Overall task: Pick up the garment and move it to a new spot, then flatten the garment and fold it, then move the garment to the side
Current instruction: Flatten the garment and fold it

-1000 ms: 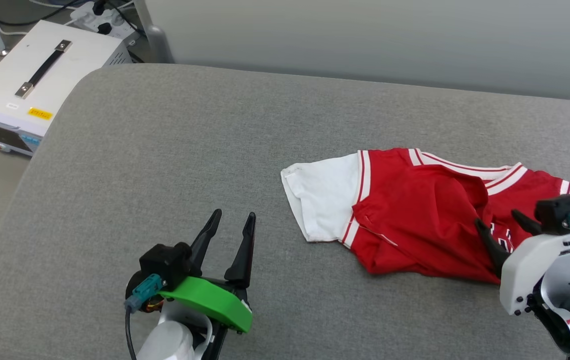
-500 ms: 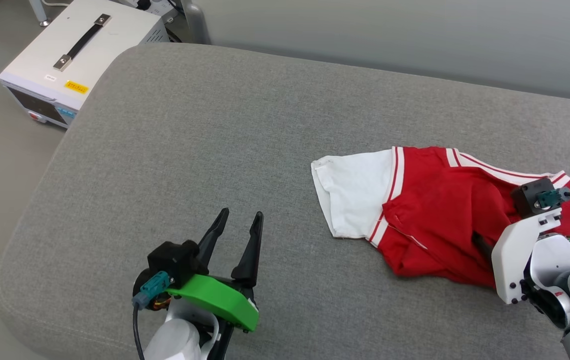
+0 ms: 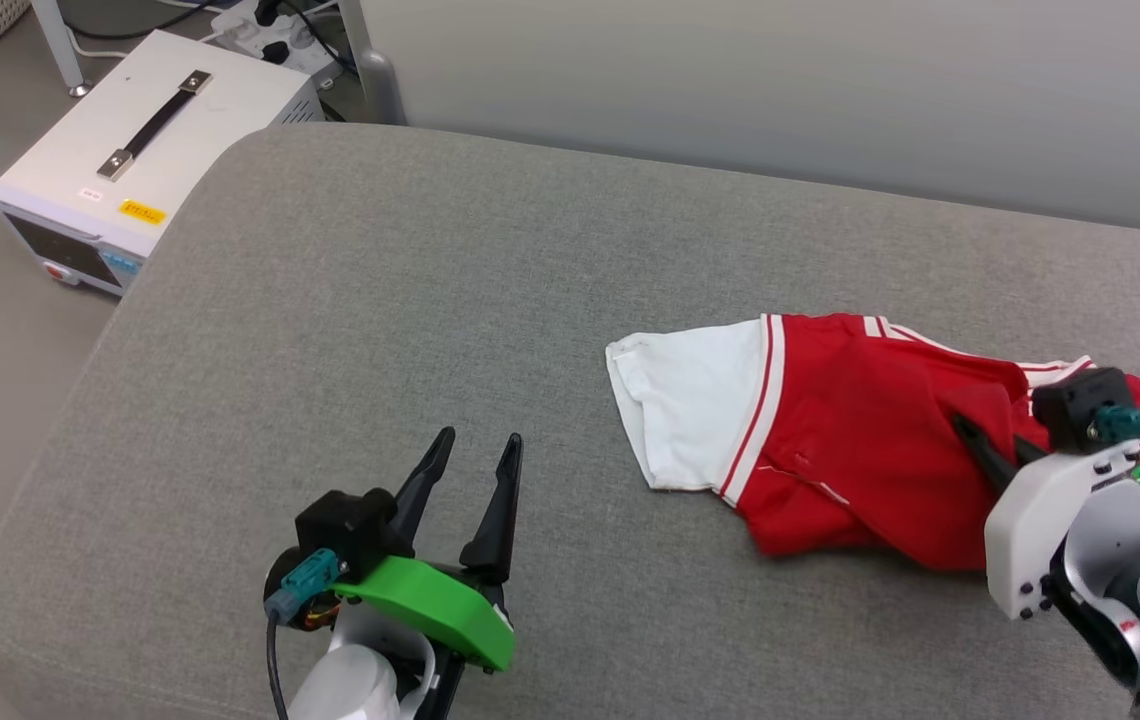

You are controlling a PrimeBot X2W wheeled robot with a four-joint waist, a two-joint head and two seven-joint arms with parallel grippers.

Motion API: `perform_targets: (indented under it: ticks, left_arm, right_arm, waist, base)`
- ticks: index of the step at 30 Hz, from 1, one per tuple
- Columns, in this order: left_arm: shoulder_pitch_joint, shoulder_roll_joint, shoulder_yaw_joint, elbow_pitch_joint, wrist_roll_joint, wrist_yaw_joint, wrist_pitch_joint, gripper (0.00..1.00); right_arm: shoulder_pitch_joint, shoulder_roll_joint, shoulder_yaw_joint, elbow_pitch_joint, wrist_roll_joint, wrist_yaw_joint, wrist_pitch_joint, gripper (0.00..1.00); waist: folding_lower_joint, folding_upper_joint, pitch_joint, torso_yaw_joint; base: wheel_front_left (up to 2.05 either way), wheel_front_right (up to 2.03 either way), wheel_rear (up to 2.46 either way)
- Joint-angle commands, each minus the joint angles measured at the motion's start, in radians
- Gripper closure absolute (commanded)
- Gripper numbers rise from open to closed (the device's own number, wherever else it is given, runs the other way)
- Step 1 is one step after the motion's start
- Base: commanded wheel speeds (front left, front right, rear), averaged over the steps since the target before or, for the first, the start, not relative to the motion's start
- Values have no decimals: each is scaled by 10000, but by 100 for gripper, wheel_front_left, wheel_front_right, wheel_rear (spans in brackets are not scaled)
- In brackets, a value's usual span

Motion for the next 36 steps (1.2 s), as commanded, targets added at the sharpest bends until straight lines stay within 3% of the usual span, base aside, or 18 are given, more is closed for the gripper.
perform_targets:
  ticks: [1,6,10,13,17,18,19,20,28,36]
  left_arm:
    - [84,64,5,40,90,-68,-59,0]
    - [179,118,36,52,82,-68,-59,0]
    - [190,123,27,69,80,-69,-59,0]
    - [169,118,18,84,73,-69,-59,0]
    - [150,129,-16,126,61,-69,-59,0]
    - [145,130,-21,137,60,-69,-59,0]
    - [135,133,-37,154,59,-69,-59,0]
    - [124,136,-49,167,57,-69,-59,0]
    - [115,168,21,179,58,-69,-59,0]
    - [162,141,104,-29,64,-69,-59,0]
  right_arm:
    - [380,-167,156,-324,92,-9,-250,100]
    - [1264,-1124,1269,-1397,431,-9,-723,100]
    - [1709,-2327,2559,-1839,725,-9,-766,100]
    - [1802,-3136,3626,-1974,1034,-9,-775,100]
    - [1739,-3637,4629,-1646,1592,-9,-670,100]
    - [1710,-3677,4764,-1467,1733,-9,-673,94]
    - [1649,-3704,4895,-1246,1867,-9,-673,56]
    - [1583,-3698,4951,-1087,1944,-9,-711,0]
    - [1270,-3219,3746,-566,3037,-9,-1455,0]
    - [1562,-2290,501,-789,2817,-9,-2346,0]
  waist:
    - [0,-1,-225,-201]
    - [0,-1,-388,-446]
    - [0,-1,-430,-584]
    - [0,-1,-405,-669]
    - [0,-1,-397,-792]
    - [0,-1,-398,-815]
    - [0,-1,-403,-842]
    - [0,-1,-405,-863]
    - [0,-1,-481,-1091]
    - [0,-1,-636,-1338]
  base:
    - [0,0,0]
    - [0,0,0]
    - [0,0,0]
    - [0,0,0]
    - [0,0,0]
    - [0,0,0]
    - [0,0,0]
    - [0,0,0]
    - [0,0,0]
    - [0,0,0]
